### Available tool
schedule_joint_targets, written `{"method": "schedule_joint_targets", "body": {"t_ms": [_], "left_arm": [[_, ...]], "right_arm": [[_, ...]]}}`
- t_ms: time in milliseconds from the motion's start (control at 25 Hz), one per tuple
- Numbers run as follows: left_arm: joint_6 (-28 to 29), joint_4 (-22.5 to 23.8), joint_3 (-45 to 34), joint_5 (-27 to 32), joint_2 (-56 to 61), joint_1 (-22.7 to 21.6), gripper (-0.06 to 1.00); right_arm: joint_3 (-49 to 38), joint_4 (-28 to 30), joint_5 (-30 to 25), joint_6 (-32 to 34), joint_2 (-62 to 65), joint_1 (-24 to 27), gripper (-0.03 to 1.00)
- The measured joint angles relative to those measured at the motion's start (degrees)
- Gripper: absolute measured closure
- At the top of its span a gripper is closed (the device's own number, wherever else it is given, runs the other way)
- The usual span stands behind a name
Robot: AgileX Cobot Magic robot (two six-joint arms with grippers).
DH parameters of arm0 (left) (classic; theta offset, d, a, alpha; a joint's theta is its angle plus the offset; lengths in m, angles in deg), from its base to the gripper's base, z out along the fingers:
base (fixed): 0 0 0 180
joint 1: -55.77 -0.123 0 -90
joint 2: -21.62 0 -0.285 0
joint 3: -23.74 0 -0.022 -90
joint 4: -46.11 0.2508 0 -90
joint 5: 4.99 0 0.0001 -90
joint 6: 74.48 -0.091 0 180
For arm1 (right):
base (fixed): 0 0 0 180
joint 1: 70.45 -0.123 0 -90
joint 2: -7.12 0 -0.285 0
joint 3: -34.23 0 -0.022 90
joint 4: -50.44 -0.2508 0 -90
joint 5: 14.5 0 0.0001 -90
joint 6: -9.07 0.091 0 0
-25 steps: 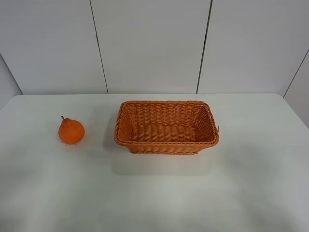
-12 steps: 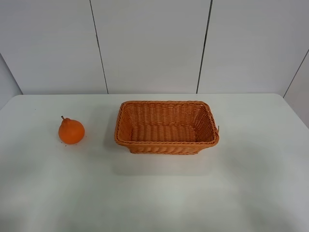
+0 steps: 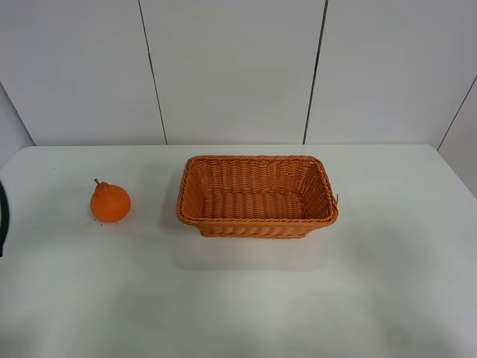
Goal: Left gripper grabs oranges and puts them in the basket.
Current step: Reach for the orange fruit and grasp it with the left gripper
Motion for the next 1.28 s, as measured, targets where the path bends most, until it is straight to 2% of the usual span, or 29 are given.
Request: {"method": "schedule_joint_targets", "body": {"t_ms": [320,600,1000,1280], "left_arm": [[-7.8,-7.3,7.2,-9.5,-22.9,0.0,-0.05],[-12.6,-11.7,17.7,-13.3,-41.3,0.0,-0.05],[-16.4,-13.5,27.4,-16.2,-62.1,0.2,-0.05],[-19.1,-13.7,33.2,-19.1,-75.1,2.8,-0.05]], "right_arm": [[0.0,0.0,0.0,0.0,0.0,0.0,0.27],[0.0,0.0,0.0,0.0,0.0,0.0,0.27],[0.0,0.0,0.0,0.0,0.0,0.0,0.27],[0.0,0.0,0.0,0.0,0.0,0.0,0.27]]}}
